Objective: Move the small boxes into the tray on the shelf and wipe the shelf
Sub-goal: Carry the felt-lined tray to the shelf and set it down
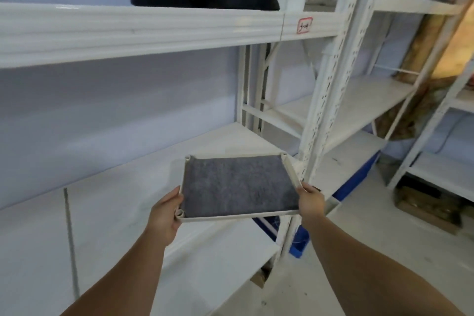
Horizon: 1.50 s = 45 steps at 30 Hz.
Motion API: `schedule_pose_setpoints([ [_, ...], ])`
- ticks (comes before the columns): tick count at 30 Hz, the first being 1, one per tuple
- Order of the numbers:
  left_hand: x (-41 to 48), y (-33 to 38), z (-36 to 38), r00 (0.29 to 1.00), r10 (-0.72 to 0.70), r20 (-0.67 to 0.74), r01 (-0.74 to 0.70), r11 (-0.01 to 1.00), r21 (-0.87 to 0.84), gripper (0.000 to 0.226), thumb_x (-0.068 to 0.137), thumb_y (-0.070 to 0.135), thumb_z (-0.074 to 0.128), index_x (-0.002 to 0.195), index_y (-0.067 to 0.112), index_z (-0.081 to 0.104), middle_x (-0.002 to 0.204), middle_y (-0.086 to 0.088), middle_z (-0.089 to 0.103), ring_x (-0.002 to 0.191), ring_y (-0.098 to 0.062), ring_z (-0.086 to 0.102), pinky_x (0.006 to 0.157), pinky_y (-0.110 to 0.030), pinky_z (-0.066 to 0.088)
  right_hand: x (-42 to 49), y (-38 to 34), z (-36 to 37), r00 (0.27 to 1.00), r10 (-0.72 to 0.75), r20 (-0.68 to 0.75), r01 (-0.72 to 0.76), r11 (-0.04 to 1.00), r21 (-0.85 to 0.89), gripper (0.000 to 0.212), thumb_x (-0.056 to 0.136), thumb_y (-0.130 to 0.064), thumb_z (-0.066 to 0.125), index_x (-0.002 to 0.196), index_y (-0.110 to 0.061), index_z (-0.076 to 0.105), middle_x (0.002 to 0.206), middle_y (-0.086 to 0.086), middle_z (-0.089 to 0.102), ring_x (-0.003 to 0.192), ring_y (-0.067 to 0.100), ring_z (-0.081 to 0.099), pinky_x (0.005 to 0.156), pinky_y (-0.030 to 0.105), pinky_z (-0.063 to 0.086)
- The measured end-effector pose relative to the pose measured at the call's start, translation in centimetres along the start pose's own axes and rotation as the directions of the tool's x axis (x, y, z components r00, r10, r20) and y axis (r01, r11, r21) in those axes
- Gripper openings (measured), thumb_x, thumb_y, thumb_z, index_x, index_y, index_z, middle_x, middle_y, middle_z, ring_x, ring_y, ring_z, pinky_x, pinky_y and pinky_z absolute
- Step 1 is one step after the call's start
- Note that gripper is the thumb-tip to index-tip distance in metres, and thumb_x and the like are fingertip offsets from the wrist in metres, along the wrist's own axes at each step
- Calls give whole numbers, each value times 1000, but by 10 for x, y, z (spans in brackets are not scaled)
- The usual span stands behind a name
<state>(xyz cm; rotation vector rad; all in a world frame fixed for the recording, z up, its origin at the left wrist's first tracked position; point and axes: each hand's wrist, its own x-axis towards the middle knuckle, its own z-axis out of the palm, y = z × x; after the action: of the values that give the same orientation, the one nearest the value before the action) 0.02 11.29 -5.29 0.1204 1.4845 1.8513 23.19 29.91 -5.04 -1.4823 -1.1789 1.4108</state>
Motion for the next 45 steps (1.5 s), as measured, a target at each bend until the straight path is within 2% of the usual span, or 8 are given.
schedule_pose_setpoints([
  [6,-2,-18,86,987,-5,163,-18,990,141,45,92,5,55,136,12,50,129,-3,57,126,-24,48,110,-43,34,25,-14,-80,996,-11,-86,20,995,97,34,100,-18,42,131,-16,57,130,7,57,120,30,51,98,37,42],
  [10,-15,-37,152,971,21,237,-75,972,223,47,93,-7,47,138,8,48,118,-1,59,109,-23,55,96,-35,42,48,-18,-135,988,15,-154,10,987,159,35,99,-22,45,131,-17,56,126,5,56,113,27,51,93,37,42],
  [14,-23,-64,217,967,-3,256,-62,968,245,53,92,-11,42,139,12,48,117,2,58,88,-12,56,78,-28,45,82,-19,-196,974,49,-222,-4,980,199,34,96,-25,51,128,-18,60,131,6,58,118,29,52,102,42,44],
  [20,-44,-110,324,950,-18,311,-61,968,243,52,92,-11,42,139,11,46,127,-2,57,109,-21,53,105,-37,40,136,-11,-295,958,68,-277,15,958,288,33,94,-12,53,125,-12,62,120,9,64,101,27,58,96,40,48],
  [26,-65,-161,421,928,-69,366,-22,971,240,47,95,-6,39,136,15,51,131,-6,57,113,-25,54,103,-46,43,169,-2,-391,920,128,-371,-14,956,294,34,92,-4,52,124,-9,62,118,11,64,107,34,59,97,43,48],
  [29,-72,-184,466,909,-98,405,-14,964,265,41,98,4,40,132,21,56,129,-5,59,112,-27,55,94,-43,47,176,-3,-435,889,148,-432,-12,953,303,29,91,-6,55,119,-4,63,102,10,61,96,32,59,89,39,50],
  [33,-88,-212,522,872,-136,471,-3,960,282,39,99,5,41,130,20,58,123,-4,63,110,-26,59,102,-47,45,184,-3,-492,837,174,-519,-18,956,292,26,89,-8,59,112,2,65,92,12,62,86,28,58,82,37,49],
  [45,-94,-253,680,756,-221,616,46,957,287,44,95,-2,45,136,13,51,128,-5,58,111,-26,57,103,-42,44,222,-33,-593,657,215,-723,60,940,335,27,93,-15,55,114,-2,66,97,11,63,94,30,59,89,41,50],
])
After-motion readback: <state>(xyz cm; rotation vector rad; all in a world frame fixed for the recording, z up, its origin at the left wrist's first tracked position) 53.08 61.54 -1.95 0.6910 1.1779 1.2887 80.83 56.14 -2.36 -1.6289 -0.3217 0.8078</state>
